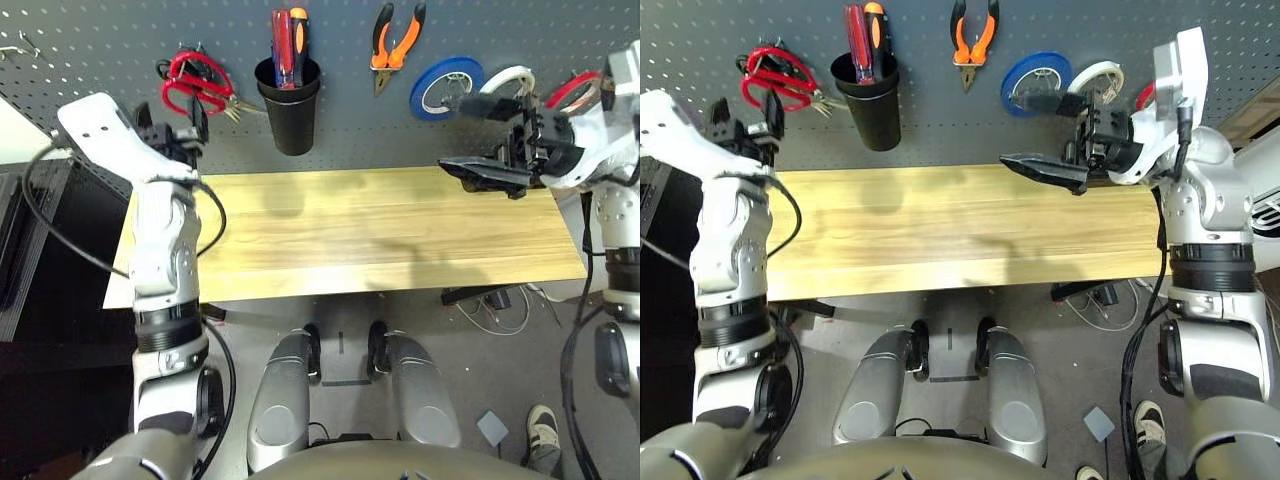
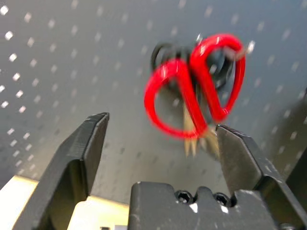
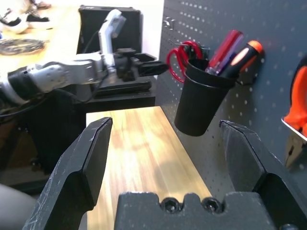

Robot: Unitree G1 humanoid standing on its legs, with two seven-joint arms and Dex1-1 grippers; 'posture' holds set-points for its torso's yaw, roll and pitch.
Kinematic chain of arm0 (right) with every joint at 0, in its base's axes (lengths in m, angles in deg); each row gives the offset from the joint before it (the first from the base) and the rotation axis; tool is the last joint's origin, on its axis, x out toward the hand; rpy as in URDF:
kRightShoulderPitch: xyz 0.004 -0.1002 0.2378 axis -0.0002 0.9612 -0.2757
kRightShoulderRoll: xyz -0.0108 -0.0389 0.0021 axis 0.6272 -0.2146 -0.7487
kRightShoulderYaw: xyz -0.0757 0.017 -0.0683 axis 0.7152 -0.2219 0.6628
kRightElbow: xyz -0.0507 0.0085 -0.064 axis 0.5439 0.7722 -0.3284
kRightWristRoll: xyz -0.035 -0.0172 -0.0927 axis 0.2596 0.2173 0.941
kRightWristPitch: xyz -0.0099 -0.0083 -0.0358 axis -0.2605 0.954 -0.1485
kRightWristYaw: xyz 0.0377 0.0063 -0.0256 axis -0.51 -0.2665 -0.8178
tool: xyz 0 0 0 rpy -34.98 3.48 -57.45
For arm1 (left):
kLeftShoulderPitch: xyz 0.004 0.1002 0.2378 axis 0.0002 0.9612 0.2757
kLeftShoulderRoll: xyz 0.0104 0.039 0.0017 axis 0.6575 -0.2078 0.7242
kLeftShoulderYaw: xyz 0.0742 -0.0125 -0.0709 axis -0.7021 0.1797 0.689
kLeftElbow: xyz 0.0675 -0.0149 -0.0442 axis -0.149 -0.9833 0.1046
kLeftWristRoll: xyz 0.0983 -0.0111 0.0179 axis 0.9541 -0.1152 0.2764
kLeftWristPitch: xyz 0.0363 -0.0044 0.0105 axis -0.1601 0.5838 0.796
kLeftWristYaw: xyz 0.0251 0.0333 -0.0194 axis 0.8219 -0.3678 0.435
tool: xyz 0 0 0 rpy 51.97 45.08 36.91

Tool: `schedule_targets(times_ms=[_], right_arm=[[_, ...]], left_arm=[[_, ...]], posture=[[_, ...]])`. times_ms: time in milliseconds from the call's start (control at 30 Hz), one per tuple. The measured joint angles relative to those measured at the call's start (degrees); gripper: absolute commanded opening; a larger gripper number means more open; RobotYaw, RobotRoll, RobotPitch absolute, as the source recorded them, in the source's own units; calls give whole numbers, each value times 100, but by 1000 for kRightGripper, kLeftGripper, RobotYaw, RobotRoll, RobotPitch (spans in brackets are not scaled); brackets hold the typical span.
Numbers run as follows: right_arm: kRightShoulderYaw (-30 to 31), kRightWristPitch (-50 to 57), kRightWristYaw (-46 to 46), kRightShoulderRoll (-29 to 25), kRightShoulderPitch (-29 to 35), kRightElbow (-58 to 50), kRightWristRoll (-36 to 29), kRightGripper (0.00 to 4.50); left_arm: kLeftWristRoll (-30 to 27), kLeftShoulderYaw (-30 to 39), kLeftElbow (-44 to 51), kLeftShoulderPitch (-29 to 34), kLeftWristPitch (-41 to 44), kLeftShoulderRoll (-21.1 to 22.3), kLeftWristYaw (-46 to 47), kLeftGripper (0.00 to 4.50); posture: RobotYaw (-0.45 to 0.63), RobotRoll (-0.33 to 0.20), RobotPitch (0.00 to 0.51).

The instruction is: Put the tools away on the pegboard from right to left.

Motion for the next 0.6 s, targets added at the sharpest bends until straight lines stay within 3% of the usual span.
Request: schedule_targets(times_ms=[367, 600], right_arm=[[-3, -700, 1286, 494, 1004, 108, 666, 4500], [-143, -1315, 2831, 756, 1114, 1174, 1488, 4500]], left_arm=[[13, -361, -47, 877, 45, 82, -696, 4470], [219, -504, -1007, 1021, -932, 179, -1165, 4470]], posture=[[-72, 0, 211], [-72, 0, 211]])
